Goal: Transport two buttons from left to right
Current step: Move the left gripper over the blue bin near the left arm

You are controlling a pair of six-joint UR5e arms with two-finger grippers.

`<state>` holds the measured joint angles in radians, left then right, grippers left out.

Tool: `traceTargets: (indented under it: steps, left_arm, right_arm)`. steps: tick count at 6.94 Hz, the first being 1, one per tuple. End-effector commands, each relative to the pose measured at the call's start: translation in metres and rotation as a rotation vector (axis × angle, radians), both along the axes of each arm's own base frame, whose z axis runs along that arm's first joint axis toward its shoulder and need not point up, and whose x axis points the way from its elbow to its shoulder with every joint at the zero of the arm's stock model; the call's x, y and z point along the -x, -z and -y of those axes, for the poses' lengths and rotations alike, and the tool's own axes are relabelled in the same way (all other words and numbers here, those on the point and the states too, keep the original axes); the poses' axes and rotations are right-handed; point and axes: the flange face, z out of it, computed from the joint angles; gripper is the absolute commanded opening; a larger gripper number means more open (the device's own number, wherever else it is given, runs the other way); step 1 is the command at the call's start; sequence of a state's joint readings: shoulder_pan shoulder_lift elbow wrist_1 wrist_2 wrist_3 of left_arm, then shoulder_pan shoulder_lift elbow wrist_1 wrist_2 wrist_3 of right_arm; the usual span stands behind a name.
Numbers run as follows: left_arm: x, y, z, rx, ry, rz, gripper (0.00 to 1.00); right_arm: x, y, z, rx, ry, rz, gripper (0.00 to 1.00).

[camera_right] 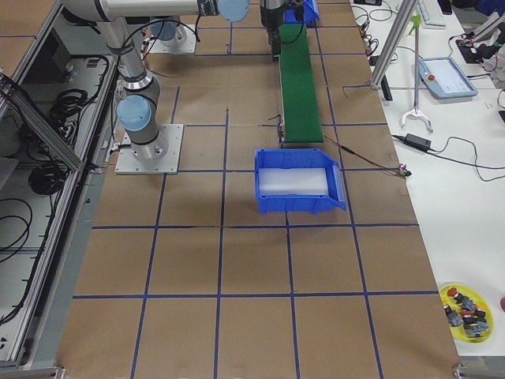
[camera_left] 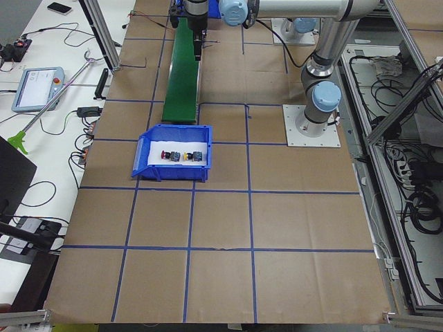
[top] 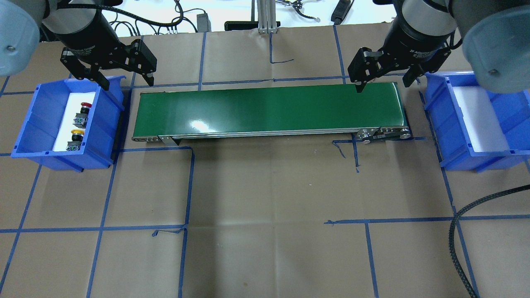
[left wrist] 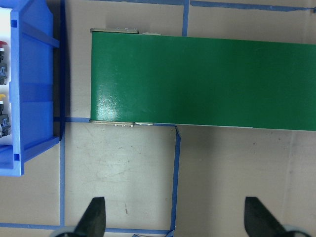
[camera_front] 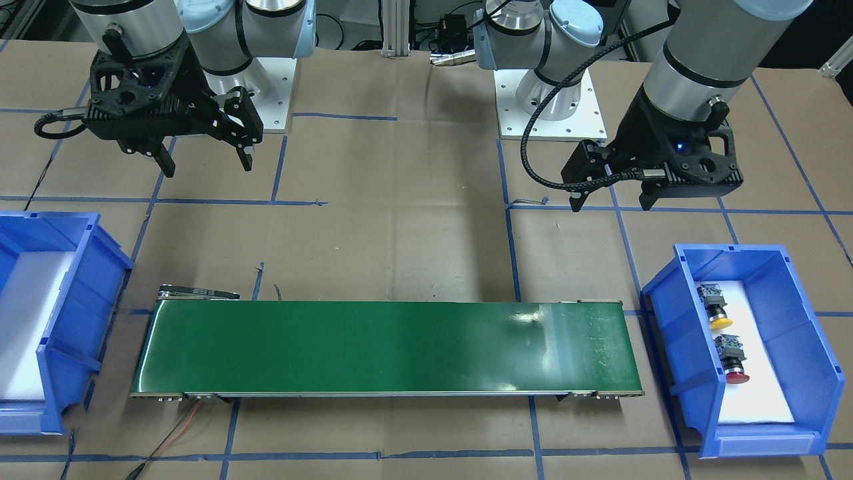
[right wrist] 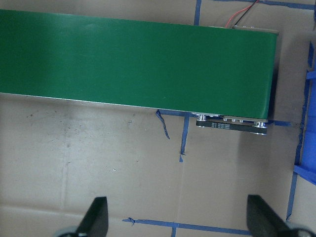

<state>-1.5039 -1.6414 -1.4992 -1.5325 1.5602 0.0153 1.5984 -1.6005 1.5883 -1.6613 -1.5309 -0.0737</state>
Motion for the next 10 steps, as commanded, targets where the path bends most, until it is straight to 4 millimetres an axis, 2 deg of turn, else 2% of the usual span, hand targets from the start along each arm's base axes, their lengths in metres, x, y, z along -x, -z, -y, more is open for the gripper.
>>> traceTargets:
  steps: [1,8,9,10]
  left_arm:
    - [0.0,-0.001,0.002,0.002,-0.001,0.0,1.0]
    - [-0.003,-0.001,-0.001,0.002,0.036,0.005,1.0]
    - [-0.009,-0.003,-0.001,0.005,0.06,0.011,1.0]
    - [-0.041,-0.004,-0.001,0.004,0.083,0.018,1.0]
  right_arm:
    - [0.0,0.0,0.0,0.002,-0.001,0.0,1.0]
    - [0.0,-0.001,0.005,0.005,0.0,0.003,1.0]
    - [0.0,-0.001,0.005,0.005,0.0,0.003,1.0]
    - [0.0,-0.002,0.005,0.008,0.0,0.003,1.0]
